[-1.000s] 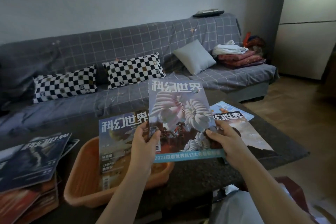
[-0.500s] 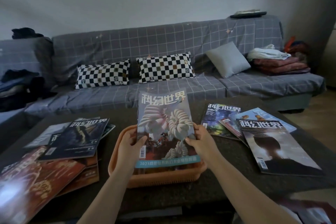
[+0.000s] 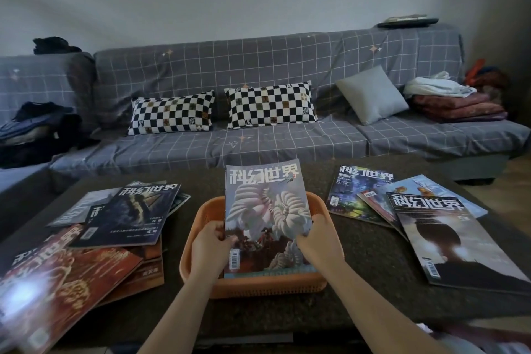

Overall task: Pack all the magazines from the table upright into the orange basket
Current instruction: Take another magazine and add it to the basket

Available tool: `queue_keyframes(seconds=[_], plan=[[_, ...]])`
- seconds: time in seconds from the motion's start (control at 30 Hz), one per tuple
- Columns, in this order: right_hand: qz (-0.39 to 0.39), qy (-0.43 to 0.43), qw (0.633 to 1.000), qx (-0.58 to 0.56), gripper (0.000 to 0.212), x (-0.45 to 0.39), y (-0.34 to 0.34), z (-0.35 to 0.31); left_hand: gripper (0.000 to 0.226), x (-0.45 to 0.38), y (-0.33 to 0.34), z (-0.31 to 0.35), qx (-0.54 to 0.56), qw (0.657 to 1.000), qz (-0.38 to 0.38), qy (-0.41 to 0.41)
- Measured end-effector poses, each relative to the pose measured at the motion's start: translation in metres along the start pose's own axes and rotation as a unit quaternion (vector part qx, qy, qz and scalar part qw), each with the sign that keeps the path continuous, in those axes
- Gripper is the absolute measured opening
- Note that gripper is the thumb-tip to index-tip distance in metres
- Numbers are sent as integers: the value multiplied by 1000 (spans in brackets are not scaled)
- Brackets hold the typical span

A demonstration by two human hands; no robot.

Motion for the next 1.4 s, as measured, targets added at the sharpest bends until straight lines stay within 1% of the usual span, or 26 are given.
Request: queue_keyframes(seconds=[0.1, 0.17, 0.2, 0.27, 0.33, 0.5, 0.67, 0.7, 0.8, 0.93, 1.0, 1.07, 1.1, 1.13, 1.17, 1.23, 1.27, 1.33, 1.4], plan=[[-9, 12, 999, 42, 30, -1, 2, 1, 8, 5, -3, 5, -16, 1000, 14, 19], [-47, 12, 997, 58, 35, -2, 9, 1, 11, 6, -3, 8, -30, 999, 18, 33], [-69, 17, 997, 43, 33, -2, 14, 2, 10, 6, -2, 8, -36, 999, 16, 32], [-106, 36, 994, 14, 22, -1, 21, 6, 6, 5, 0, 6, -49, 999, 4, 24], [-121, 43, 992, 10, 18, -1, 24, 8, 8, 5, 2, 6, -59, 998, -9, 25], [-114, 58, 991, 23, 17, 0, 21, 12, 21, 3, 1, 3, -51, 999, 0, 18], [-106, 74, 992, -4, 38, -1, 21, 12, 10, 2, 4, 0, -23, 1000, -12, 13], [-96, 70, 993, -14, 39, -1, 20, 10, 10, 3, 5, 0, -14, 1000, -18, 14], [-80, 51, 995, -29, 26, -3, 16, 5, 10, 3, 5, 1, 14, 999, -24, 18], [-86, 74, 993, -29, 25, 0, 16, 8, 13, 0, 5, -1, 9, 1000, -14, 8], [-91, 63, 993, -26, 26, 0, 16, 5, 15, 2, 6, 2, 7, 1000, -7, 13], [-78, 34, 995, -44, 18, 0, 12, -3, 11, 7, 5, 9, 13, 999, 15, 34], [-66, 15, 996, -56, 23, 0, 8, -7, 12, 12, 3, 13, 17, 998, 32, 51], [-63, 5, 996, -62, 25, 1, 6, -9, 17, 18, 3, 17, 22, 996, 47, 67], [-63, -2, 996, -67, 23, 2, 4, -11, 24, 24, 4, 20, 28, 995, 55, 80], [-62, 12, 995, -81, 11, 4, -1, -8, 33, 40, 10, 31, 50, 990, 58, 116], [-53, 24, 994, -92, 14, 5, -5, -5, 36, 49, 16, 39, 56, 987, 55, 138], [-24, 37, 992, -117, 37, 8, -21, 4, 38, 66, 33, 57, 54, 983, 44, 171], [13, 42, 990, -131, 44, 13, -43, 13, 36, 77, 54, 72, 75, 982, 13, 175]])
Point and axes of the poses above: each hand's wrist, its own x-axis away from the middle knuckle, its own y-axis out of the palm, z = x × y, the point moved 9 cm from there along -x, towards the middle knuckle, and after that the axes turned 11 degrees about -y, right-handed, at the moved point
